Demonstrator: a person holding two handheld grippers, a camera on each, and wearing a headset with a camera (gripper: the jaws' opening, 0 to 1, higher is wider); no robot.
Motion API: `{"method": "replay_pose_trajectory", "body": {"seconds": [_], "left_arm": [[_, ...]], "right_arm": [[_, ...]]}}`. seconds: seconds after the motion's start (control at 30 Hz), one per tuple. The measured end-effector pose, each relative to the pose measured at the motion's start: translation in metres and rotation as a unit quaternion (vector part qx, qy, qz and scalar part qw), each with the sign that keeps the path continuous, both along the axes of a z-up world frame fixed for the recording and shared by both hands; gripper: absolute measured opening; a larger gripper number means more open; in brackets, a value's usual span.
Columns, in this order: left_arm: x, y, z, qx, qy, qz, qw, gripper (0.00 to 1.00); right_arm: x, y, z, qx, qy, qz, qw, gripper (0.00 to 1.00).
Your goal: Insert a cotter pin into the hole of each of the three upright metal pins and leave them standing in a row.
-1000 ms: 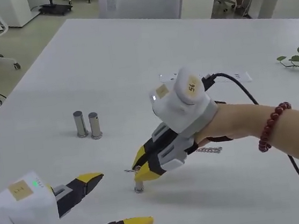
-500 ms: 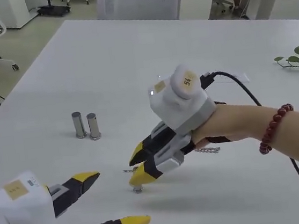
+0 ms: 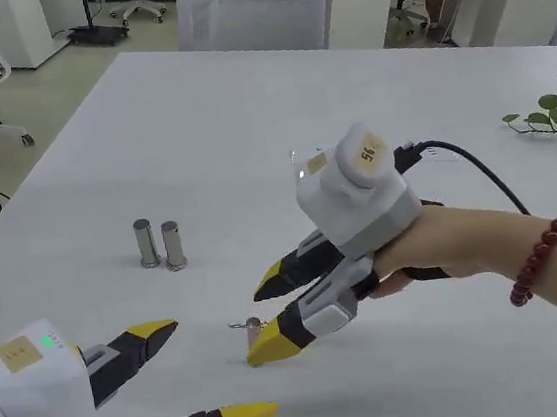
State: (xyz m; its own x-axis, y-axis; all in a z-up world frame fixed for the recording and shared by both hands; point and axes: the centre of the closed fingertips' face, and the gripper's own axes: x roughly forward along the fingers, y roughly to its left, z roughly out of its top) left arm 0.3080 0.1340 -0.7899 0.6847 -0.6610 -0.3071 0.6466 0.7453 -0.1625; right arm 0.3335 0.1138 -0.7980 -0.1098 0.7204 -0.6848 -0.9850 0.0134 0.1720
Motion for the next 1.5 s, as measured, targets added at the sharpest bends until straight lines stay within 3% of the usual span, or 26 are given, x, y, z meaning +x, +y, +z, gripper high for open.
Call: {"method": "replay_pose_trajectory", "body": {"seconds": [0.37,0.53,0.87,1.17,1.5], "left_arm": [[-0.003,0.003,0.005,0.002,0.004,0.005,1.0000,0.84],[-0.006,0.004,0.010,0.004,0.000,0.004,1.0000,0.84],[-0.011,0.008,0.011,0.013,0.005,0.010,0.9999,0.85],[-0.016,0.010,0.016,0.015,0.006,0.015,0.9998,0.86],[-0.017,0.013,0.019,0.018,0.005,0.021,0.9996,0.86]], "right_arm": [[-0.005,-0.020,0.010,0.012,-0.005,-0.052,0.9986,0.63],[-0.006,-0.036,0.014,0.019,-0.012,-0.083,0.9963,0.72],[-0.012,-0.062,0.021,0.035,-0.019,-0.131,0.9906,0.79],[-0.017,-0.085,0.029,0.052,-0.030,-0.178,0.9821,0.83],[-0.024,-0.114,0.039,0.084,-0.044,-0.240,0.9661,0.87]]}}
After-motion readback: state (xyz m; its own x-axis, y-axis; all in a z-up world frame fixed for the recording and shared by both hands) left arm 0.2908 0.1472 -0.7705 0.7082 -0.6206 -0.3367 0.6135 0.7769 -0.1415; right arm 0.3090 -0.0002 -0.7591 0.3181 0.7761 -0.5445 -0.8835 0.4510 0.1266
